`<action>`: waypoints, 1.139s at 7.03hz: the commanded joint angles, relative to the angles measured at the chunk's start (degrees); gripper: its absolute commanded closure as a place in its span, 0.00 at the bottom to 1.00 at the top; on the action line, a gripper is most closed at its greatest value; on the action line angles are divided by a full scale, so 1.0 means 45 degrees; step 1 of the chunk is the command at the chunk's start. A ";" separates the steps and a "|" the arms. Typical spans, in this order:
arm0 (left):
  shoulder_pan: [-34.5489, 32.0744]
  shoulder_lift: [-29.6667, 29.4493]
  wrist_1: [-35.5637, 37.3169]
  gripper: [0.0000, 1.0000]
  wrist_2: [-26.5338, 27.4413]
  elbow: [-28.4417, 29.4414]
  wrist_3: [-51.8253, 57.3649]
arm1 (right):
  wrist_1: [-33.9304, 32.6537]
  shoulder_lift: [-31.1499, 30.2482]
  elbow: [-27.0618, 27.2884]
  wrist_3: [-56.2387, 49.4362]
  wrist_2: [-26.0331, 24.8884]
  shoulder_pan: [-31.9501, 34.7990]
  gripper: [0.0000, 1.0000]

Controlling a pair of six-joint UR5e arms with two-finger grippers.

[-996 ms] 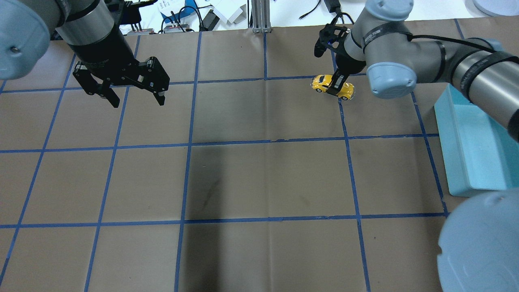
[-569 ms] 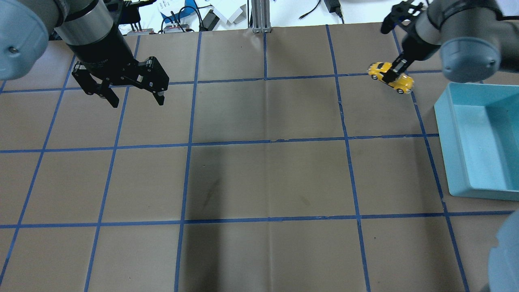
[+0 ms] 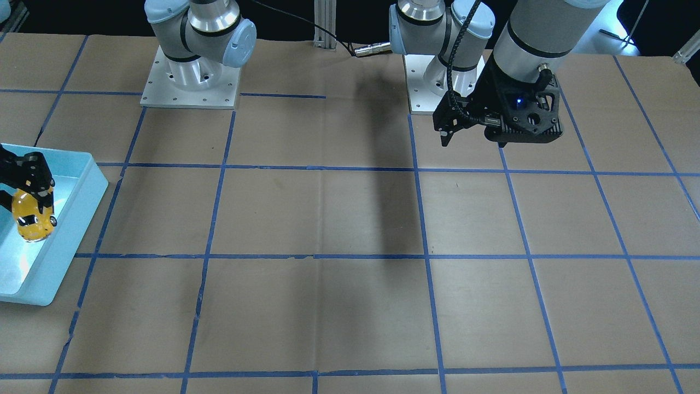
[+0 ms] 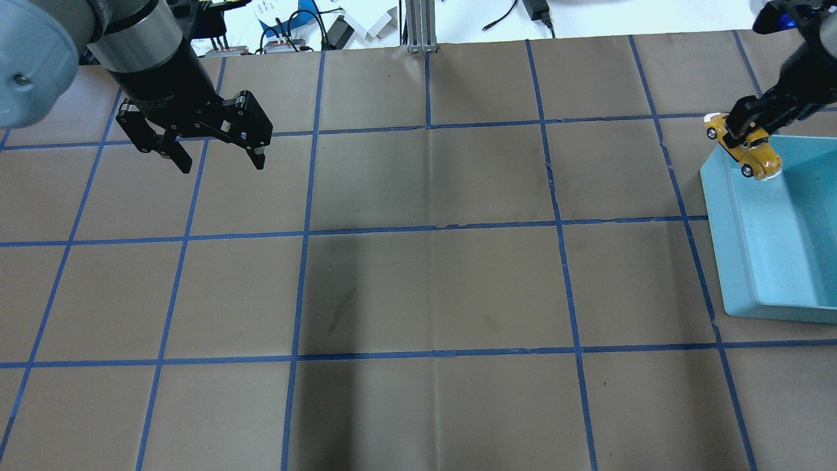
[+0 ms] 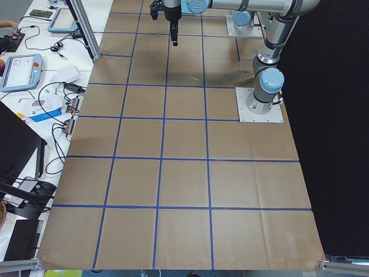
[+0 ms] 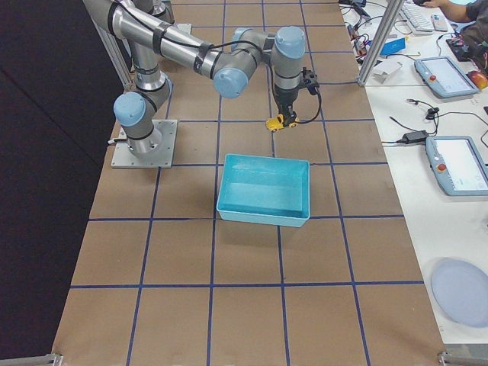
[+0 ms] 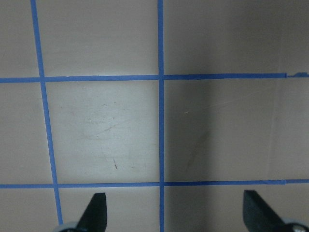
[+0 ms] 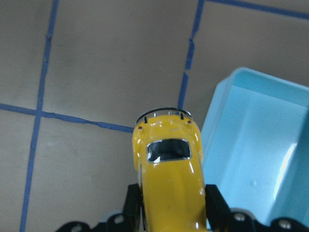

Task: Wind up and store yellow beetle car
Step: 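Lift the car with the right gripper and carry it over the blue tray, then lower the car into the tray and open the right gripper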

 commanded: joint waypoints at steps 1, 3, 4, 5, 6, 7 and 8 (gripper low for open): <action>0.0000 -0.0001 0.0000 0.00 0.0000 0.0017 0.0000 | -0.0627 -0.0124 0.1773 0.0273 -0.0006 -0.2882 0.75; 0.0000 -0.0001 0.0000 0.00 0.0000 0.0018 0.0000 | -0.4739 -0.0066 0.3980 0.0349 -0.0436 -0.3168 0.74; 0.0000 -0.0001 0.0000 0.00 0.0000 0.0018 0.0000 | -0.5606 0.0031 0.4493 0.0349 -0.0378 -0.3168 0.73; 0.0000 0.0018 -0.0019 0.00 0.0000 -0.0002 0.0000 | -0.5673 0.0225 0.4479 0.0272 -0.0281 -0.3187 0.73; 0.0000 0.0019 -0.0020 0.00 0.0000 -0.0002 0.0000 | -0.5674 0.0537 0.4517 0.0039 -0.0241 -0.3381 0.73; 0.0000 0.0019 -0.0020 0.00 0.0020 -0.0002 0.0000 | -0.5693 0.0830 0.4498 -0.0098 -0.0221 -0.3692 0.73; 0.0000 0.0019 -0.0020 0.00 0.0001 -0.0002 0.0000 | -0.5751 0.0930 0.4537 -0.0022 -0.0221 -0.4004 0.73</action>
